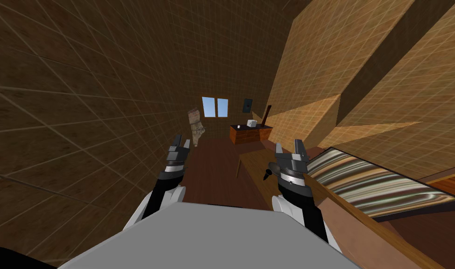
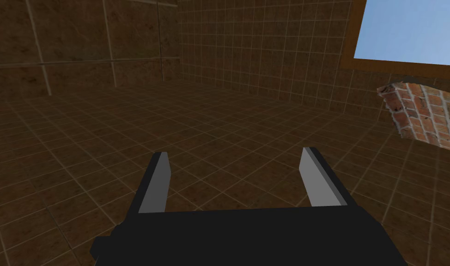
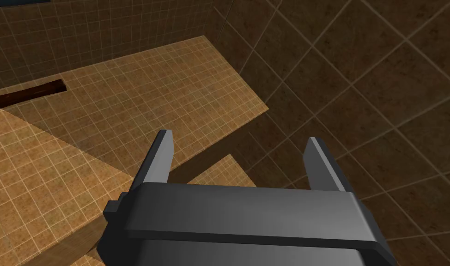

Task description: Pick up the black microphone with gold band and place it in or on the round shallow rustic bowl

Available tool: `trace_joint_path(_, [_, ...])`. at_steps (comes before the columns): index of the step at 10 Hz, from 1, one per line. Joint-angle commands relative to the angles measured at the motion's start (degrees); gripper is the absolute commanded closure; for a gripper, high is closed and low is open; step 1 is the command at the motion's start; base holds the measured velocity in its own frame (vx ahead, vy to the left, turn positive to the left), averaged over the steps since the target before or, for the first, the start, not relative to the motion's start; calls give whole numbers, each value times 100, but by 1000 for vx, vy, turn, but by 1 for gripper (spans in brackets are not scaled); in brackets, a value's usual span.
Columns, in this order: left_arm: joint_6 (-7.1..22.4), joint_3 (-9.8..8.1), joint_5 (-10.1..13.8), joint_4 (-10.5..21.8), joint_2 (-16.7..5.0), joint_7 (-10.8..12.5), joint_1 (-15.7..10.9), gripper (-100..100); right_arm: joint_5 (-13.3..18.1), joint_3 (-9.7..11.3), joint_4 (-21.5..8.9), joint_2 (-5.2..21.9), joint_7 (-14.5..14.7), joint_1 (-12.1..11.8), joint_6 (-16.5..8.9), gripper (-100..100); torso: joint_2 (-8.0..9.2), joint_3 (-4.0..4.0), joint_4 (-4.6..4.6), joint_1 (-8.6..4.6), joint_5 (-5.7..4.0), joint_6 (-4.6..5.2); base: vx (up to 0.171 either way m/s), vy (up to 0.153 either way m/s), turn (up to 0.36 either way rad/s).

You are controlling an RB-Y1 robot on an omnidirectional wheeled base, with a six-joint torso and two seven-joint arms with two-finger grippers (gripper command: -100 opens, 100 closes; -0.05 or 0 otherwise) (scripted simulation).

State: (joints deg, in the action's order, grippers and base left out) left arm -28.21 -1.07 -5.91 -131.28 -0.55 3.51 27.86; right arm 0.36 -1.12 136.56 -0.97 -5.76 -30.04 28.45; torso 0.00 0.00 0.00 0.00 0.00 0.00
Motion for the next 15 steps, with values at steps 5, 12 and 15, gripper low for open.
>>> trace_joint_path(5, [0, 0, 0, 0, 0, 0, 0, 0, 249, -222, -834, 536, 818, 205, -54, -100, 2, 1, 0, -5, -1, 0, -7, -5, -33])
trace_joint_path(12, [0, 0, 0, 0, 0, 0, 0, 0, 509, -487, -1987, 793, 1880, 526, -83, -100, 1, 1, 0, -7, -2, 0, -6, -16, -19])
trace_joint_path(15, [0, 0, 0, 0, 0, 0, 0, 0, 614, -596, -2543, 863, 2324, 694, -84, -100, 3, 2, 1, -6, -2, 0, -12, -14, -10])
